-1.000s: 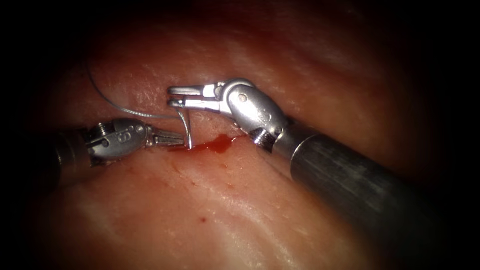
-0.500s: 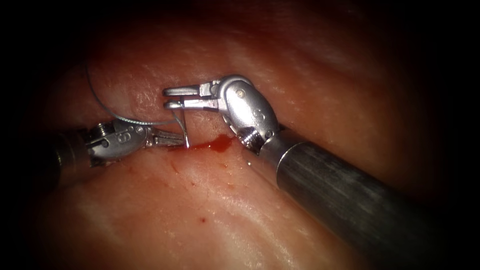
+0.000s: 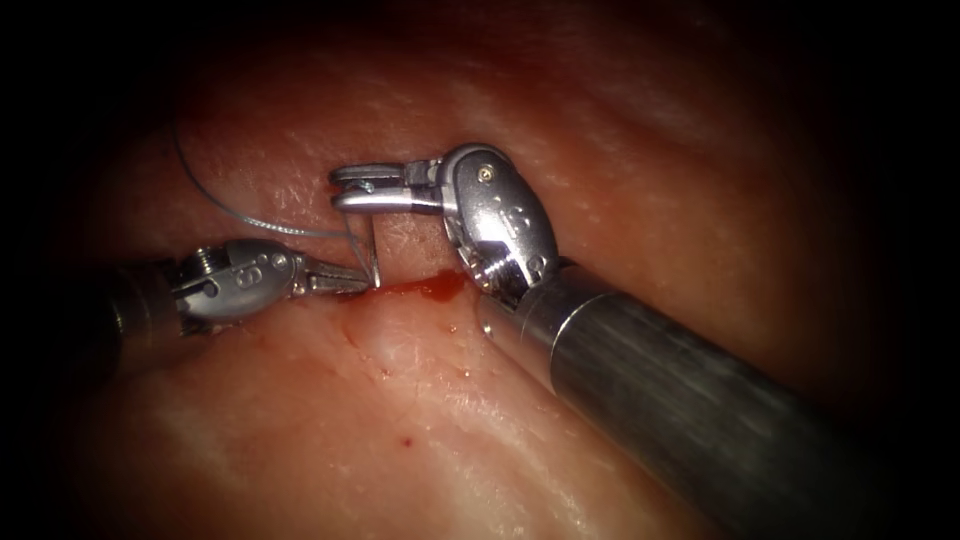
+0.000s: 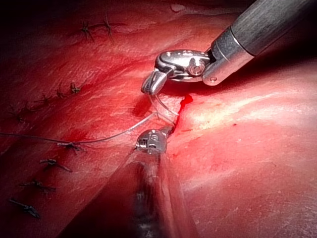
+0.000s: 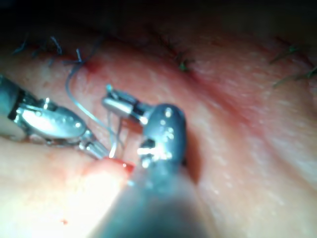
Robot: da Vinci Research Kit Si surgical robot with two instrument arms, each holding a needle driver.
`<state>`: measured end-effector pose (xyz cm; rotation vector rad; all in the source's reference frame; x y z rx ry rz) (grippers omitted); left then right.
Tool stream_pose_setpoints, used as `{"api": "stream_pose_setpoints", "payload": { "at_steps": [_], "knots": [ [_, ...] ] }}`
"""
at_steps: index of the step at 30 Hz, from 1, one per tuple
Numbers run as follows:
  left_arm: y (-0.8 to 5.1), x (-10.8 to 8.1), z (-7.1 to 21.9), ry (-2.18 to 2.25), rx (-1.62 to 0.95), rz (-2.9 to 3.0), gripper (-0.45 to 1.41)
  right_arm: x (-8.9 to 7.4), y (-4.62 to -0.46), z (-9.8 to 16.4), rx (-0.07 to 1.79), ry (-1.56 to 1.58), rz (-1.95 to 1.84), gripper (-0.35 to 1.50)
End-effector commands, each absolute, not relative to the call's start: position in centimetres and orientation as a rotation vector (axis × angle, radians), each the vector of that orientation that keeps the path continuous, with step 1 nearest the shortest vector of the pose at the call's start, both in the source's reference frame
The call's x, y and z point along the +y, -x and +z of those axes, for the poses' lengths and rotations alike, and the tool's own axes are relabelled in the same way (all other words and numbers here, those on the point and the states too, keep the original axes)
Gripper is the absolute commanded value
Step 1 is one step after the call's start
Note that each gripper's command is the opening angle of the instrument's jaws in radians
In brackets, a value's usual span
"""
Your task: Wound Closure
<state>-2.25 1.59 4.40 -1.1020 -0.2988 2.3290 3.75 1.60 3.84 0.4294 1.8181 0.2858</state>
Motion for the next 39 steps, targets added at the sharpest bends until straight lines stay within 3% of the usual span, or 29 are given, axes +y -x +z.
{"api": "stream_pose_setpoints", "payload": {
  "at_steps": [1,39],
  "knots": [
    [2.29,1.6,4.47,1.104,-0.298,2.33,-0.45,1.68,-3.81,3.87,1.81,-0.446,0.312,-0.35],
    [2.29,1.57,4.48,1.105,-0.295,2.331,-0.45,1.7,-3.79,3.89,1.639,-0.943,0.767,-0.35]
  ]
}}
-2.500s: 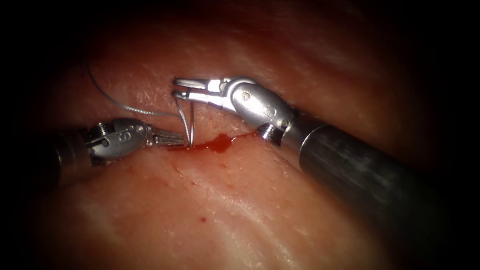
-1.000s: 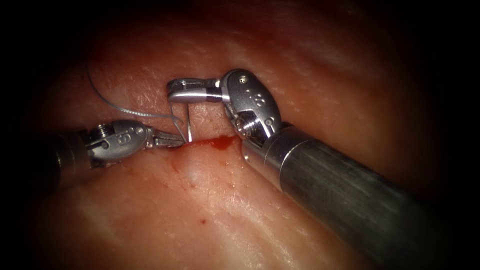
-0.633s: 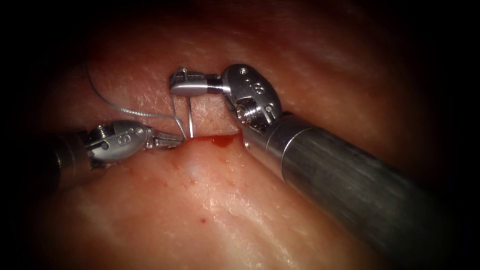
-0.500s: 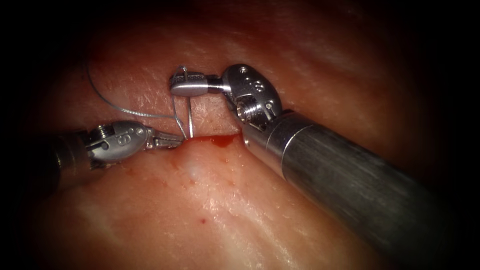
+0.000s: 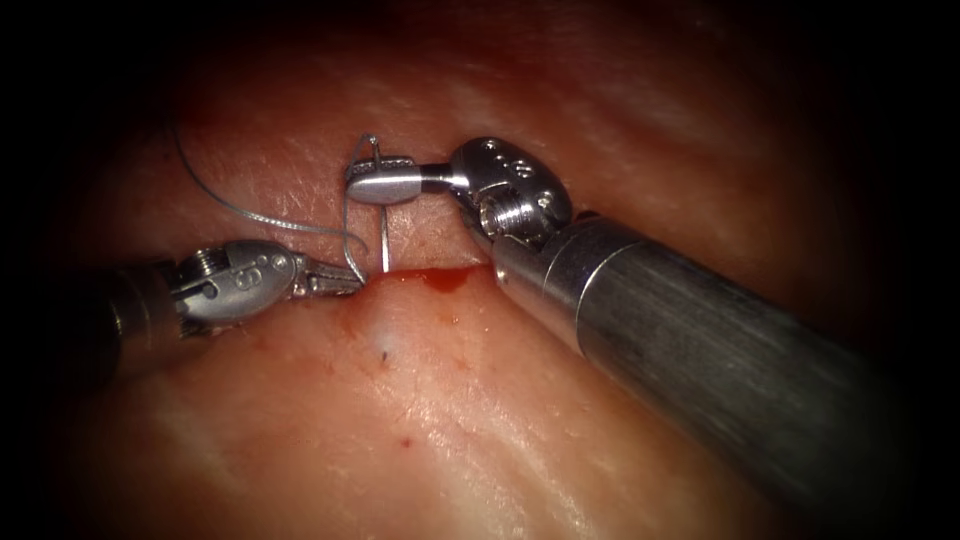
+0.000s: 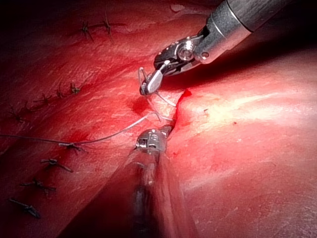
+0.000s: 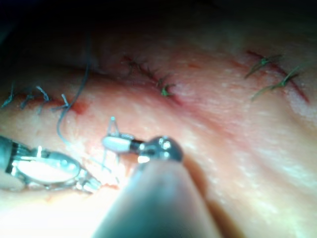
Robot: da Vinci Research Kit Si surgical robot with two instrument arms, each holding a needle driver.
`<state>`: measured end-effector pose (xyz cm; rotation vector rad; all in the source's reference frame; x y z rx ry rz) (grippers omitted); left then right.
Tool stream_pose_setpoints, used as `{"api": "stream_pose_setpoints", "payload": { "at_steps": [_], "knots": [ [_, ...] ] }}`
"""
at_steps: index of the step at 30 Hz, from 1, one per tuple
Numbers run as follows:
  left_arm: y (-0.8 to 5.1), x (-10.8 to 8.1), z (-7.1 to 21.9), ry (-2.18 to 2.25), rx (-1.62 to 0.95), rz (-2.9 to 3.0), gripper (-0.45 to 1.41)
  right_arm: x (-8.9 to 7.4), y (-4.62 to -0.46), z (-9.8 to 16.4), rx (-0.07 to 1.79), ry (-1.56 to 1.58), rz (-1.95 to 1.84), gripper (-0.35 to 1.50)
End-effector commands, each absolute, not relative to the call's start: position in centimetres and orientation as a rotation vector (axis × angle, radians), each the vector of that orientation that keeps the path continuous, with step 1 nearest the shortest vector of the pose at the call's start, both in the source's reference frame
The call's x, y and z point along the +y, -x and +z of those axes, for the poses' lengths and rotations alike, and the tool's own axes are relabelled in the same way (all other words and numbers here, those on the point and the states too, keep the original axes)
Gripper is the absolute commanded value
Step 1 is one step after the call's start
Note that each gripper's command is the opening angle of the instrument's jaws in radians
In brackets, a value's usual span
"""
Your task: Wound Closure
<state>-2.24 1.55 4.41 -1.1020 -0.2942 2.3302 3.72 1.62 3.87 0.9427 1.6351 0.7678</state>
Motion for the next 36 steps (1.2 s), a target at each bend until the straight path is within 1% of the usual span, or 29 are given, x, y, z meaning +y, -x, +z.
{"api": "stream_pose_setpoints", "payload": {
  "at_steps": [1,7,18,24,25,26,27,28,29,31,32,34,35,36],
  "knots": [
    [2.29,1.57,4.48,1.104,-0.295,2.331,-0.45,1.7,-3.79,3.88,1.635,-0.954,0.775,-0.35],
    [2.29,1.56,4.48,1.104,-0.294,2.331,-0.45,1.64,-3.81,3.88,1.6,-1.031,0.841,-0.35],
    [2.29,1.54,4.49,1.101,-0.293,2.334,-0.45,0.95,-3.85,3.78,1.519,-1.147,0.902,-0.35],
    [2.29,1.53,4.48,1.101,-0.292,2.334,-0.45,0.76,-3.85,3.69,1.511,-1.15,0.908,-0.35],
    [2.3,1.53,4.48,1.101,-0.292,2.333,-0.45,0.77,-3.85,3.69,1.515,-1.133,0.909,-0.06],
    [2.3,1.52,4.47,1.101,-0.292,2.333,-0.45,0.78,-3.84,3.69,1.524,-1.102,0.907,0.34],
    [2.3,1.52,4.47,1.101,-0.292,2.333,-0.45,0.8,-3.84,3.69,1.537,-1.061,0.896,0.64],
    [2.3,1.52,4.47,1.101,-0.292,2.333,-0.45,0.8,-3.84,3.69,1.537,-1.061,0.896,0.64],
    [2.3,1.5,4.45,1.1,-0.292,2.333,-0.45,0.9,-3.82,3.72,1.577,-0.945,0.834,1.08],
    [2.31,1.47,4.41,1.099,-0.291,2.333,-0.45,0.98,-3.81,3.74,1.595,-0.879,0.802,1.11],
    [2.31,1.43,4.37,1.097,-0.29,2.332,-0.45,1.08,-3.79,3.77,1.614,-0.792,0.763,1.18],
    [2.3,1.41,4.34,1.096,-0.29,2.332,-0.45,1.13,-3.77,3.78,1.618,-0.766,0.754,1.2],
    [2.29,1.38,4.28,1.091,-0.293,2.325,-0.45,1.23,-3.74,3.82,1.626,-0.71,0.73,1.26],
    [2.29,1.38,4.28,1.091,-0.293,2.325,-0.45,1.23,-3.74,3.82,1.626,-0.71,0.73,1.26]
  ]
}}
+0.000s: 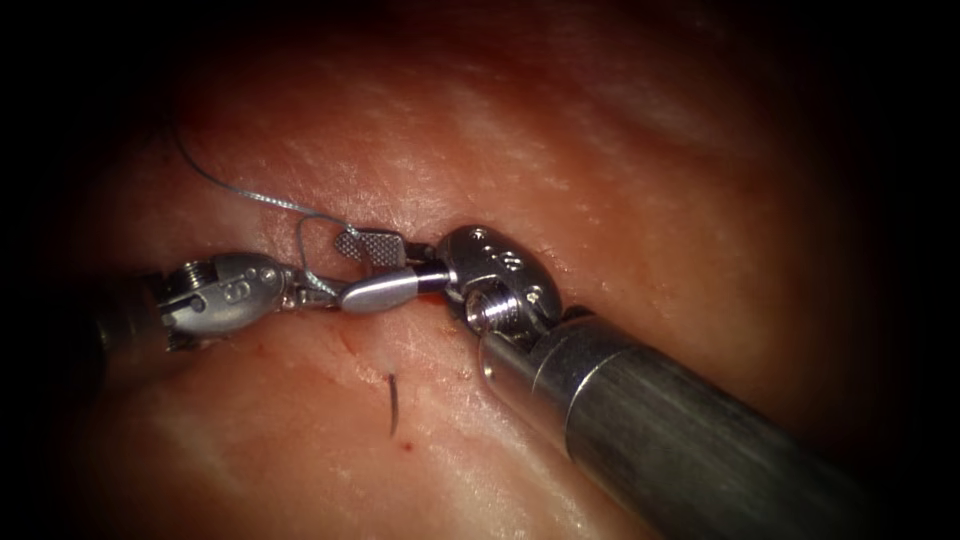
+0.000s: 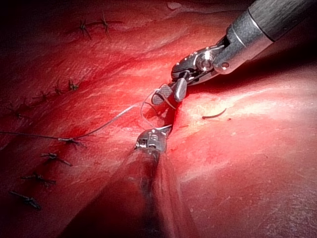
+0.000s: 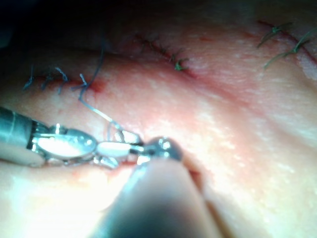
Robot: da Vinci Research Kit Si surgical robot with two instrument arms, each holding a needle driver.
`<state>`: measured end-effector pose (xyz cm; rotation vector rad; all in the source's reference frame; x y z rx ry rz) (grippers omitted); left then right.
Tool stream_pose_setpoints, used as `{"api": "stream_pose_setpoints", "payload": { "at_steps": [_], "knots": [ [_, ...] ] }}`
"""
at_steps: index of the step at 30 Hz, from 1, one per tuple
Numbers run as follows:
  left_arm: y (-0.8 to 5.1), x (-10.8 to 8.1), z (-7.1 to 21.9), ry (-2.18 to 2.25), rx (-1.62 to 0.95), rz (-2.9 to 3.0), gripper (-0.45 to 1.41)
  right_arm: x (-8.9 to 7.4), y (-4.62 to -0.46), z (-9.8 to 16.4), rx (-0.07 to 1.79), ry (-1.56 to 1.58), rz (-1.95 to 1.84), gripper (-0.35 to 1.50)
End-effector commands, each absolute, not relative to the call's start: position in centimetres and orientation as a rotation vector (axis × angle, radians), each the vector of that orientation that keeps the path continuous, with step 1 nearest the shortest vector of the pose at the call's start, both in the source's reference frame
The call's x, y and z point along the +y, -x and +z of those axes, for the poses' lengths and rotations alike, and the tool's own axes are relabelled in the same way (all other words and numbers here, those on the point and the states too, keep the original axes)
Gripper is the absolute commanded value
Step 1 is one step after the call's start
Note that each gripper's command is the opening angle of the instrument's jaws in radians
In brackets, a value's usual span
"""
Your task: Wound Closure
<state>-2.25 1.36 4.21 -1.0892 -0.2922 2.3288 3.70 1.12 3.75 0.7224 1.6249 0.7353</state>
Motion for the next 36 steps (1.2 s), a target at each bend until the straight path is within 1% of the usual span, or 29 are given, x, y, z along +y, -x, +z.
{"api": "stream_pose_setpoints", "payload": {
  "at_steps": [1,2,3,4,6,9,11,13,18,22,24,30,32,36],
  "knots": [
    [2.28,1.4,4.2,1.089,-0.288,2.33,-0.42,1.3,-3.72,3.8,1.626,-0.702,0.731,1.3],
    [2.26,1.3,4.2,1.094,-0.275,2.342,-0.33,1.4,-3.66,3.9,1.632,-0.655,0.708,1.3],
    [2.25,1.3,4.1,1.097,-0.271,2.344,-0.3,1.4,-3.63,3.9,1.636,-0.637,0.701,1.3],
    [2.23,1.3,4.1,1.105,-0.25,2.359,-0.2,1.5,-3.55,3.9,1.63,-0.613,0.691,1.3],
    [2.2,1.3,4.0,1.115,-0.227,2.372,-0.1,1.5,-3.48,3.9,1.632,-0.584,0.676,1.3],
    [2.17,1.2,3.9,1.127,-0.204,2.406,0.02,1.6,-3.37,3.9,1.609,-0.574,0.667,1.31],
    [2.16,1.2,3.9,1.133,-0.193,2.411,0.14,1.6,-3.31,3.9,1.588,-0.569,0.648,1.31],
    [2.15,1.3,3.9,1.144,-0.173,2.392,0.19,1.5,-3.26,3.9,1.574,-0.566,0.628,1.31],
    [2.04,1.4,3.8,1.13,-0.038,2.408,0.1,1.4,-3.12,3.8,1.577,-0.564,0.602,1.31],
    [2.04,1.3,3.7,1.119,-0.014,2.419,0.07,1.4,-2.96,3.8,1.573,-0.566,0.603,1.31],
    [2.12,1.2,3.6,1.168,-0.048,2.419,-0.01,1.4,-2.85,3.8,1.568,-0.552,0.607,1.3],
    [2.44,0.9,3.3,1.265,-0.058,2.446,0.0,1.5,-2.68,3.8,1.551,-0.518,0.63,1.3],
    [2.56,0.9,3.3,1.299,-0.056,2.449,0.1,1.5,-2.64,3.8,1.546,-0.51,0.637,1.3],
    [2.81,0.9,3.3,1.367,-0.085,2.451,0.57,1.5,-2.6,3.8,1.542,-0.496,0.639,1.3]
  ]
}}
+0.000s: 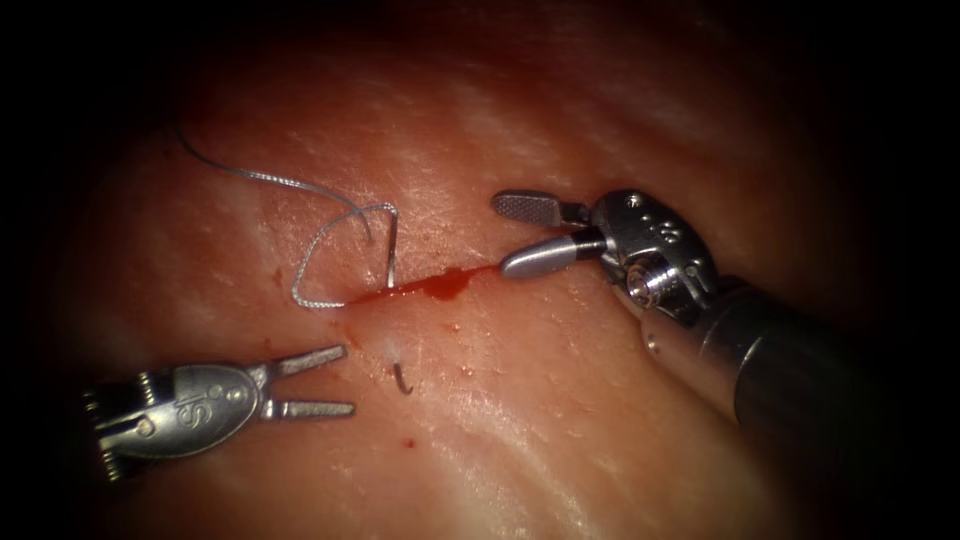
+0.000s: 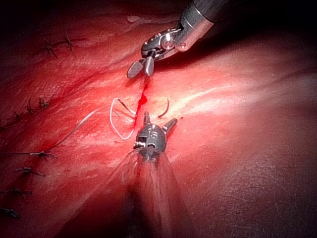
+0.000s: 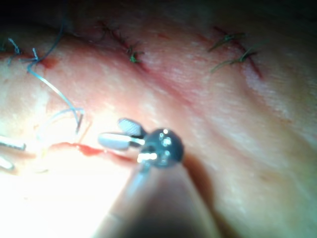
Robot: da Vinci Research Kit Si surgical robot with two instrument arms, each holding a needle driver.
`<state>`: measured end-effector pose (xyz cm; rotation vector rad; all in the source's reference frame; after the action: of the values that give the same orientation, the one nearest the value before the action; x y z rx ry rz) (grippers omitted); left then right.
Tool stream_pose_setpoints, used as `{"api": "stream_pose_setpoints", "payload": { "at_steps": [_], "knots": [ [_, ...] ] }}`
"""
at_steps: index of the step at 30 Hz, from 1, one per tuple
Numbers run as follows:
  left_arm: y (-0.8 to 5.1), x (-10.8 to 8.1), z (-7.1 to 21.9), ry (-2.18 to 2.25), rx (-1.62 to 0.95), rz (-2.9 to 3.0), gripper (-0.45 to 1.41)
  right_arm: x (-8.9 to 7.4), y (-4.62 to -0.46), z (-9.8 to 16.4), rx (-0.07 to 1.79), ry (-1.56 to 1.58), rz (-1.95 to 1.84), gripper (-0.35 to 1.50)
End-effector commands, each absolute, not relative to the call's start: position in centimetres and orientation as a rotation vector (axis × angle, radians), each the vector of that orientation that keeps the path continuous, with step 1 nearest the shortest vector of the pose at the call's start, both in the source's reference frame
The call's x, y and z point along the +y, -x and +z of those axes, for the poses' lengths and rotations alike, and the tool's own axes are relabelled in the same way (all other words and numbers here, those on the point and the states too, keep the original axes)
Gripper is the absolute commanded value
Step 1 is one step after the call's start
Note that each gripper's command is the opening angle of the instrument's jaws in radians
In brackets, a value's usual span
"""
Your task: Wound Closure
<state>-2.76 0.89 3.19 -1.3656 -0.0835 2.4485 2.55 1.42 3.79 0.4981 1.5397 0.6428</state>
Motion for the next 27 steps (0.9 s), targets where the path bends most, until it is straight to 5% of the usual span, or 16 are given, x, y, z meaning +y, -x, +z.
{"api": "stream_pose_setpoints", "payload": {
  "at_steps": [1,19,21,27],
  "knots": [
    [2.86,0.89,3.29,1.378,-0.089,2.452,0.57,1.47,-2.6,3.84,1.542,-0.496,0.638,1.3],
    [3.24,0.93,3.82,1.455,-0.133,2.503,0.36,1.33,-2.68,3.91,1.544,-0.481,0.631,1.28],
    [3.25,0.94,3.85,1.456,-0.132,2.503,0.26,1.33,-2.68,3.91,1.544,-0.481,0.631,1.28],
    [3.16,1.01,3.96,1.382,-0.203,2.418,-0.45,1.29,-2.65,3.9,1.541,-0.482,0.627,1.28]
  ]
}}
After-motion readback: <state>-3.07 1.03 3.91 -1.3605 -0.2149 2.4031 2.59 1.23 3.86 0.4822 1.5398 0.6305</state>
